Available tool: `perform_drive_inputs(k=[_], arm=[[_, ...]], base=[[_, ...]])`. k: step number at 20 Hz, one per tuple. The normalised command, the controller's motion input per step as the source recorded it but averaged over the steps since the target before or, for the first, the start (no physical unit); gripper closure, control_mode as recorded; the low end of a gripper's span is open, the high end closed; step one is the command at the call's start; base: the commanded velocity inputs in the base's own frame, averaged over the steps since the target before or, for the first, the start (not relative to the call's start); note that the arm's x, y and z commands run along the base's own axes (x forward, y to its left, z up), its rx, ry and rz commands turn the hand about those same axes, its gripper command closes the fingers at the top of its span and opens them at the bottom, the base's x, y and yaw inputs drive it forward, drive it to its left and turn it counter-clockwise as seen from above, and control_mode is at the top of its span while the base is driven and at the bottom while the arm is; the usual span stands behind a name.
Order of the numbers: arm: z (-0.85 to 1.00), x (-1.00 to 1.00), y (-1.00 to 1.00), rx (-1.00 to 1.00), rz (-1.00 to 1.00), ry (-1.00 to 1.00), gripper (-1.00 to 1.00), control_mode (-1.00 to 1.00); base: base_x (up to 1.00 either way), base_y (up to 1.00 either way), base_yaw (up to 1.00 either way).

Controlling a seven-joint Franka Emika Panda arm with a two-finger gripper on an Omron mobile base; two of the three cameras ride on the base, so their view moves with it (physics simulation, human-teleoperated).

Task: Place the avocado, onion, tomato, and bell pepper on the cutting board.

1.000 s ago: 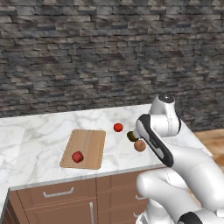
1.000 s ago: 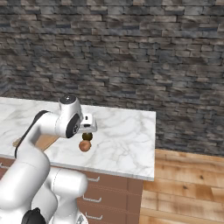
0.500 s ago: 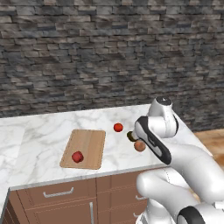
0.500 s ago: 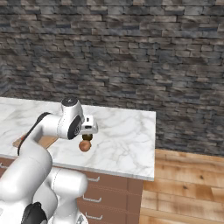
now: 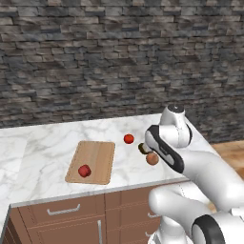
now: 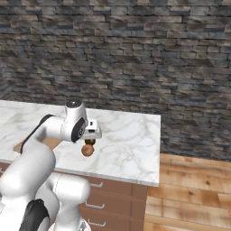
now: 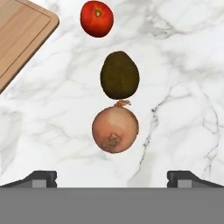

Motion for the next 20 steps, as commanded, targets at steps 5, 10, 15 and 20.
perform_drive_inputs(k=[5, 10, 15, 20], arm=[[-0.04, 0.12, 0.00, 0.00, 0.00, 0.04, -1.00, -1.00], [-0.18, 0.10, 0.00, 0.00, 0.00, 0.00, -1.00, -1.00], [-0.29, 0.12, 0.00, 0.00, 0.00, 0.00, -1.00, -1.00], [-0.30, 0.12, 0.00, 0.00, 0.00, 0.00, -1.00, -1.00]], base=[[0.00, 0.00, 0.00], [0.00, 0.00, 0.00], [0.00, 0.00, 0.00], [0.00, 0.00, 0.00]])
